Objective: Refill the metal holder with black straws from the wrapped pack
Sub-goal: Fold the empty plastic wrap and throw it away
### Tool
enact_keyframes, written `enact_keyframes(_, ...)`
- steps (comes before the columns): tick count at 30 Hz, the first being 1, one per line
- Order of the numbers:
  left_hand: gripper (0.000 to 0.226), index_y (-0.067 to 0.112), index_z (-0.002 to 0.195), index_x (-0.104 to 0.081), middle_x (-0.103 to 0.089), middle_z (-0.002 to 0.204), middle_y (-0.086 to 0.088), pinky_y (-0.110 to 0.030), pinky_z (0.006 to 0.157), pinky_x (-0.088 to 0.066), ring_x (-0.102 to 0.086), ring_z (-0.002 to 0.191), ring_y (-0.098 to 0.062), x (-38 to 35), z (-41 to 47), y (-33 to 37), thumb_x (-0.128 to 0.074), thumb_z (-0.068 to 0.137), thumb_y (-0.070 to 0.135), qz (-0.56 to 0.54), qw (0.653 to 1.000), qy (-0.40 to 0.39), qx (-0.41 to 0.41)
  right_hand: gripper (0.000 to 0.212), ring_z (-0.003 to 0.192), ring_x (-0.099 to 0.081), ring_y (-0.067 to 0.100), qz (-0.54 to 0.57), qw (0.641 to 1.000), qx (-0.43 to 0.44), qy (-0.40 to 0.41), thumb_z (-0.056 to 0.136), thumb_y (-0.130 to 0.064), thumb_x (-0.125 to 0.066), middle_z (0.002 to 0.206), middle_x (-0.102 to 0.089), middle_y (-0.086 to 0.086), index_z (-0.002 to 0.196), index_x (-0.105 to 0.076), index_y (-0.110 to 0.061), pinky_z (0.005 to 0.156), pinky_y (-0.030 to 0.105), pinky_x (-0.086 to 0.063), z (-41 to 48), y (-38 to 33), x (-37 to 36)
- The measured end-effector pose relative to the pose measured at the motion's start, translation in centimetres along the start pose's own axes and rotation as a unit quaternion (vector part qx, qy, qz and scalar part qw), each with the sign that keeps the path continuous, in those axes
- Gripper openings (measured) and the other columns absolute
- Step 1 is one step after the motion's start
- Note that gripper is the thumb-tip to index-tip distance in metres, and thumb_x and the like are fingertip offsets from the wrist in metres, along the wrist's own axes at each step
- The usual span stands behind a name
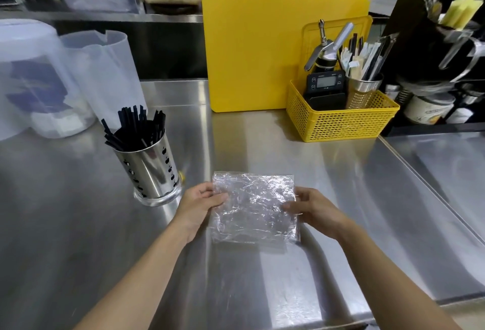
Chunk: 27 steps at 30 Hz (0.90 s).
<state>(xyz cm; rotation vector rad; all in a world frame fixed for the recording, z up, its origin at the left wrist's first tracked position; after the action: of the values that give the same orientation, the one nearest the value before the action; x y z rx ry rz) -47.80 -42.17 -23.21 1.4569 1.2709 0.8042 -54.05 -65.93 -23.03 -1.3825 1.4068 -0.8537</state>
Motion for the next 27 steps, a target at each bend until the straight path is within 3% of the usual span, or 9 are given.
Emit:
enact_keyframes(5,0.030,0.017,0.102,-0.062,-0.074,0.087,-0.001,-0.022,0.066,-0.055,-0.069,0.073,-0.012,-0.8,-0.9,-0.3,-0.068,0.077,0.003,0.053,0.990,-0.121,0.047,0.023,0.054,-0.056,0.014,-0.025,0.997,0.003,0.067,0.078,0.004,-0.063,0.067,-0.059,0.006,0.089,-0.070,-0.014,0.049,0.019,-0.043,0.3,0.0,0.5)
enact_keyframes(8,0.027,0.018,0.099,-0.061,-0.070,0.085,-0.006,-0.025,0.060,-0.054,-0.068,0.068,-0.011,-0.5,-0.8,-0.7,-0.065,0.079,0.000,0.079,0.987,-0.124,0.058,0.021,0.058,-0.047,0.016,-0.032,0.998,-0.004,0.052,0.085,-0.004,-0.059,0.069,-0.051,0.008,0.096,-0.070,-0.017,0.048,0.019,-0.042,0.3,0.3,0.7)
enact_keyframes(12,0.015,0.013,0.093,-0.058,-0.067,0.084,-0.006,-0.017,0.053,-0.049,-0.064,0.064,-0.010,-0.3,-0.7,-0.4,-0.062,0.083,0.003,0.089,0.991,-0.091,0.034,0.024,0.057,-0.060,0.012,0.033,0.999,-0.028,-0.013,0.084,-0.007,-0.059,0.071,-0.064,0.001,0.106,-0.064,-0.016,0.047,0.022,-0.048,0.0,0.5,0.3)
enact_keyframes(16,0.022,0.018,0.106,-0.058,-0.068,0.099,-0.011,-0.031,0.061,-0.053,-0.064,0.084,-0.022,-0.1,-0.8,-0.6,-0.058,0.087,0.008,0.110,0.982,-0.138,0.065,0.037,0.050,-0.053,0.011,0.038,0.999,-0.033,-0.019,0.082,0.007,-0.055,0.053,-0.053,0.001,0.105,-0.070,-0.018,0.048,0.019,-0.046,0.1,0.8,1.1)
enact_keyframes(19,0.028,0.017,0.114,-0.055,-0.067,0.094,-0.006,-0.031,0.056,-0.054,-0.065,0.077,-0.018,-0.2,-1.1,-0.7,-0.054,0.088,0.006,0.128,0.971,-0.186,0.075,0.034,0.055,-0.061,0.014,0.059,0.998,-0.027,-0.006,0.082,0.009,-0.054,0.058,-0.063,0.002,0.103,-0.072,-0.012,0.054,0.020,-0.050,0.1,0.8,1.5)
enact_keyframes(21,0.026,0.017,0.105,-0.059,-0.065,0.078,-0.001,-0.025,0.049,-0.049,-0.061,0.063,-0.014,-0.3,-1.0,-0.5,-0.056,0.085,0.001,0.076,0.983,-0.161,0.054,0.025,0.056,-0.059,0.029,0.074,0.997,-0.014,-0.001,0.076,0.000,-0.065,0.064,-0.065,0.013,0.101,-0.070,0.000,0.056,0.030,-0.052,0.1,1.0,1.4)
enact_keyframes(23,0.019,0.018,0.088,-0.062,-0.065,0.070,0.001,-0.024,0.045,-0.047,-0.059,0.055,-0.015,-0.4,-1.0,0.0,-0.065,0.076,0.003,0.018,0.989,-0.143,0.036,0.043,0.063,-0.048,0.036,0.069,0.998,-0.010,-0.012,0.066,-0.007,-0.077,0.073,-0.060,0.020,0.101,-0.063,0.014,0.062,0.045,-0.045,0.2,1.2,1.3)
enact_keyframes(25,0.017,0.018,0.070,-0.065,-0.064,0.065,0.001,-0.024,0.046,-0.045,-0.057,0.051,-0.014,-0.3,-0.9,0.1,-0.070,0.068,0.002,-0.008,0.991,-0.134,0.026,0.030,0.050,-0.048,0.028,0.090,0.996,0.002,-0.016,0.067,0.003,-0.066,0.065,-0.061,0.017,0.095,-0.067,0.011,0.052,0.032,-0.046,0.3,1.1,1.3)
enact_keyframes(27,0.034,0.018,0.057,-0.066,-0.063,0.061,0.001,-0.024,0.047,-0.043,-0.055,0.051,-0.013,-0.1,-0.7,-0.1,-0.058,0.076,-0.009,-0.006,0.992,-0.120,0.021,0.028,0.040,-0.050,0.022,0.111,0.994,0.010,-0.011,0.068,0.013,-0.053,0.057,-0.064,0.014,0.085,-0.073,0.003,0.043,0.022,-0.044,0.2,0.9,1.3)
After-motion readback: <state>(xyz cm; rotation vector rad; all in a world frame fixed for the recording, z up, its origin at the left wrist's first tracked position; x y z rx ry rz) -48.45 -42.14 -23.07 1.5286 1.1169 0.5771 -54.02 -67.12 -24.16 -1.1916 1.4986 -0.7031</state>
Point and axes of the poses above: each hand's wrist, its own z-axis towards the middle knuckle, its own x-axis out of the back of the hand, y = z × x, the point moved 3 cm from there along z, towards the middle knuckle
